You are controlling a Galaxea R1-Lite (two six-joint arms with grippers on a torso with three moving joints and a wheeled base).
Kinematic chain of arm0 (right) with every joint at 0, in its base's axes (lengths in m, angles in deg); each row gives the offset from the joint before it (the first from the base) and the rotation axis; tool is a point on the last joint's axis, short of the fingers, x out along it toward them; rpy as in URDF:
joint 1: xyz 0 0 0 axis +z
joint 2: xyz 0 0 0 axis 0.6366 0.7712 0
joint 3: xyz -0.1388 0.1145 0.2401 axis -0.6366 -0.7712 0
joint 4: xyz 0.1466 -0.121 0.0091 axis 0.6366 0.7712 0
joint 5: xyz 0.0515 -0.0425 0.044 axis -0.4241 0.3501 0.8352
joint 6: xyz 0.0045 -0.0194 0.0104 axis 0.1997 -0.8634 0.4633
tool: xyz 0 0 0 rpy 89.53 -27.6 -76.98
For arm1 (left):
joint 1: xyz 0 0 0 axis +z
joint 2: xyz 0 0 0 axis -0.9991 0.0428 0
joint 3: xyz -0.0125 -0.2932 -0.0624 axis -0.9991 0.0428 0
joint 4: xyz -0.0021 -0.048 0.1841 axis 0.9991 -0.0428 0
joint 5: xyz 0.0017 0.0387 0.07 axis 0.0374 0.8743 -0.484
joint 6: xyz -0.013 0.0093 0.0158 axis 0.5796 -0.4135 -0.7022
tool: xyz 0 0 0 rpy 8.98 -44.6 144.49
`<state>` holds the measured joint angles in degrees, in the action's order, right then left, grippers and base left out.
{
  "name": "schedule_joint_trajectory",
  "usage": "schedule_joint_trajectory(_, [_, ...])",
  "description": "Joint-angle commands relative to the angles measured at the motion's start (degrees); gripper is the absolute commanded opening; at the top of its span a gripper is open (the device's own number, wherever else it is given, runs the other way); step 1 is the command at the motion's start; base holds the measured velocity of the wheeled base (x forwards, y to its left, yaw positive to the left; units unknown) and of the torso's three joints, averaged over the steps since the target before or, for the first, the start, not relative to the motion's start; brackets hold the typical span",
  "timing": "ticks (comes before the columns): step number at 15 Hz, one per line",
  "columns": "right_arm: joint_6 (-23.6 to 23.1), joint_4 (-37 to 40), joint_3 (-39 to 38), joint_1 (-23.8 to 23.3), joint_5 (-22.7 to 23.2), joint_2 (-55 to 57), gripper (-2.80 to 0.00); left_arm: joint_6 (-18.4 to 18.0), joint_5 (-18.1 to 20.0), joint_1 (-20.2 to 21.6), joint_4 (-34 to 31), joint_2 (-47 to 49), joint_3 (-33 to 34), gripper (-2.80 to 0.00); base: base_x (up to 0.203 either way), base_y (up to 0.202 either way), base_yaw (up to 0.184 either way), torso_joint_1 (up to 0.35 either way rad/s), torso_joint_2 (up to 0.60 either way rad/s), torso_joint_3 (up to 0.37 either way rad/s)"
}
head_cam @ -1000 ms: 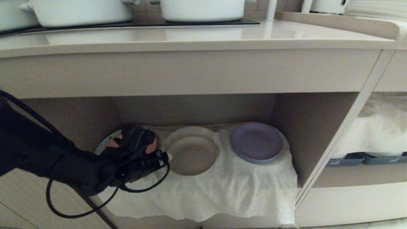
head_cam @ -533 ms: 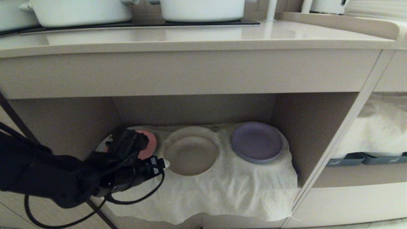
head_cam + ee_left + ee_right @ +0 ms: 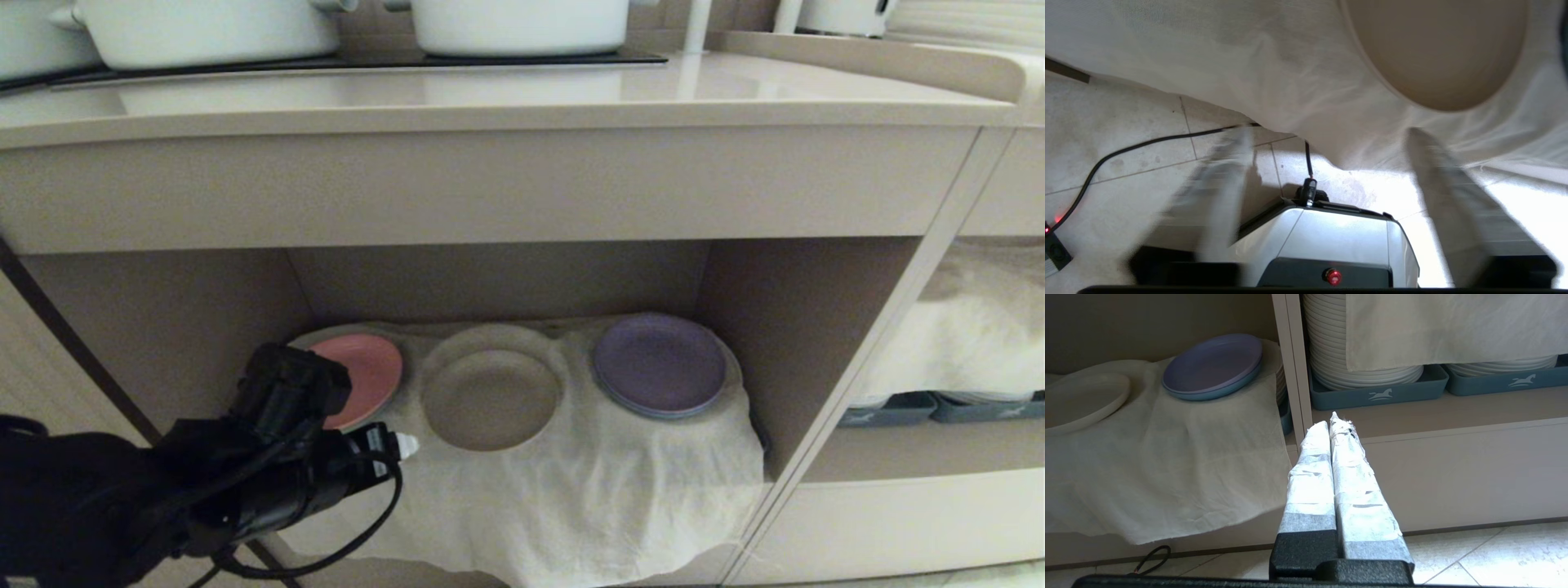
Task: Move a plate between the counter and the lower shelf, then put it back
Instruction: Pick up the plate in the cupboard
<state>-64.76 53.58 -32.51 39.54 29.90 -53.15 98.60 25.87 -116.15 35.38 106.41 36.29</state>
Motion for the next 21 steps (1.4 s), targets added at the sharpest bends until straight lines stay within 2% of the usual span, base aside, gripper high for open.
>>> schedule_joint_trajectory(1, [0.04, -0.02, 0.00, 0.00, -0.03, 0.00, -2.80, 0.27, -0.20, -0.38, 0.07, -2.52, 0.90, -2.80, 0.000, 0.000, 0.000, 0.000, 0.00, 0.000])
schedule_joint_trajectory(8, [0.04, -0.02, 0.00, 0.00, -0.09, 0.00, -2.80, 0.04, -2.82, -1.45, -6.34, -11.96, 1.76, -2.80, 0.000, 0.000, 0.000, 0.000, 0.00, 0.000])
schedule_joint_trajectory(11, [0.04, -0.02, 0.00, 0.00, -0.03, 0.00, -2.80, -4.17, -6.31, -1.49, -6.49, -16.89, 1.85, -2.80, 0.000, 0.000, 0.000, 0.000, 0.00, 0.000])
schedule_joint_trajectory(17, [0.04, -0.02, 0.00, 0.00, -0.03, 0.00, -2.80, -15.44, -6.98, -1.29, -7.61, -32.48, 5.32, -2.80, 0.000, 0.000, 0.000, 0.000, 0.00, 0.000])
schedule_joint_trajectory(21, [0.04, -0.10, 0.00, 0.00, -0.03, 0.00, -2.80, -18.53, -6.99, -1.20, -14.09, -41.30, 5.58, -2.80, 0.000, 0.000, 0.000, 0.000, 0.00, 0.000])
